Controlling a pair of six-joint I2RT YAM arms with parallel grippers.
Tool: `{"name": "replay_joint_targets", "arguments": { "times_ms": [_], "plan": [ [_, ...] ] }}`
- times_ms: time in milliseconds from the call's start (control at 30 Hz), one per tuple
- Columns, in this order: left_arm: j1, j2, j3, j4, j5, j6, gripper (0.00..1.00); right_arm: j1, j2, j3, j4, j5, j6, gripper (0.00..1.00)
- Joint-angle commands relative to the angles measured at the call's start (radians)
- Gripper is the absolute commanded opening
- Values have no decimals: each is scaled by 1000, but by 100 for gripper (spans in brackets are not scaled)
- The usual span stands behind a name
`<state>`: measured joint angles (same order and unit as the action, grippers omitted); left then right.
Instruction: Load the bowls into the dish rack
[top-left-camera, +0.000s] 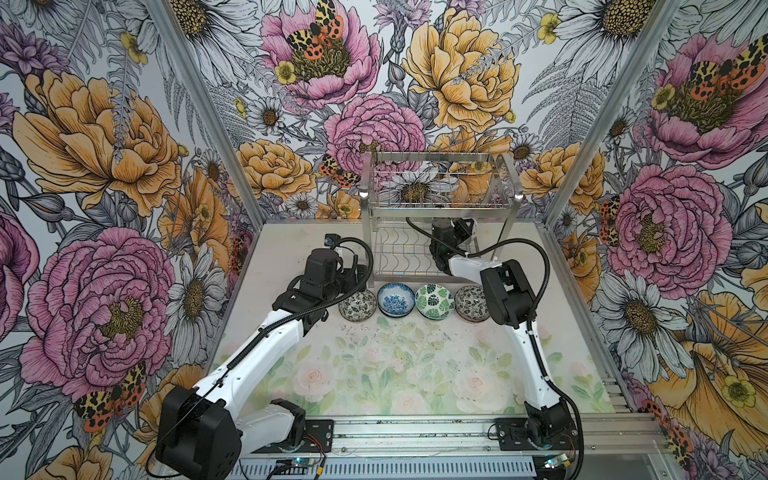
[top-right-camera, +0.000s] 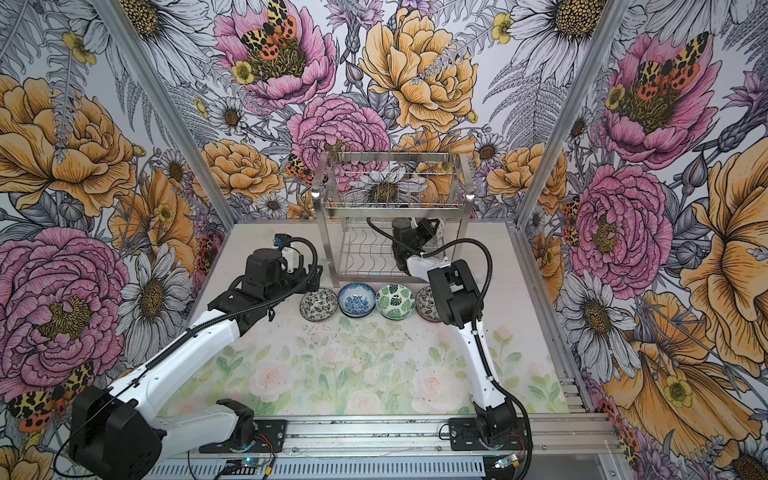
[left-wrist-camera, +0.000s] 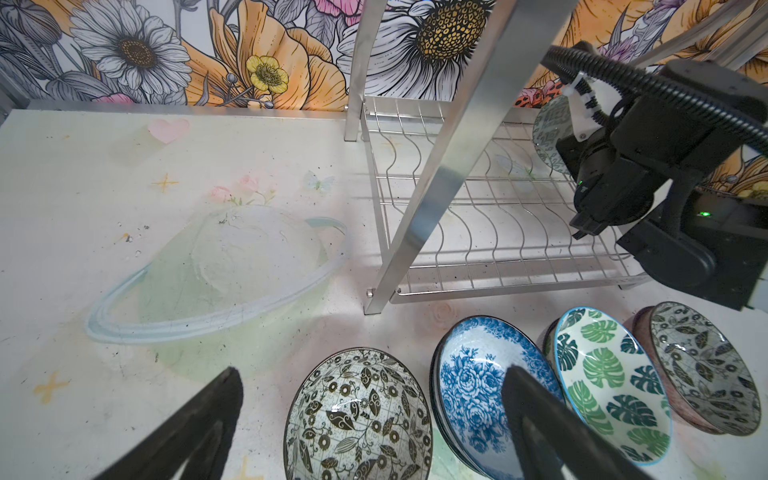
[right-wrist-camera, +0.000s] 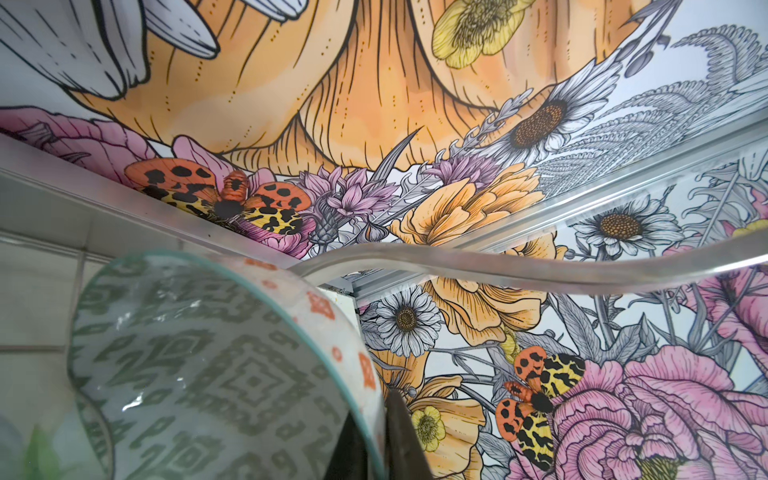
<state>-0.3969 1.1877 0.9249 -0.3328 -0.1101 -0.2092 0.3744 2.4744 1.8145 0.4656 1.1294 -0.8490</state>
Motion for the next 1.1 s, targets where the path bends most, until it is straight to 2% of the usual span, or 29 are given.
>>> {"name": "replay_joint_targets", "arguments": {
  "times_ms": [0,600,1067],
  "plan": [
    [7,-5,-17,33,22,4,99,-2,-22,10,-87,-13,50,15],
    [6,-16,-24,33,23,1,99,-1,-97,-37,-147,-36,104,32],
    [-2,-25,-23,30,13,-1,99,4,-208,-101,-262,-87,207,67]
  ]
}}
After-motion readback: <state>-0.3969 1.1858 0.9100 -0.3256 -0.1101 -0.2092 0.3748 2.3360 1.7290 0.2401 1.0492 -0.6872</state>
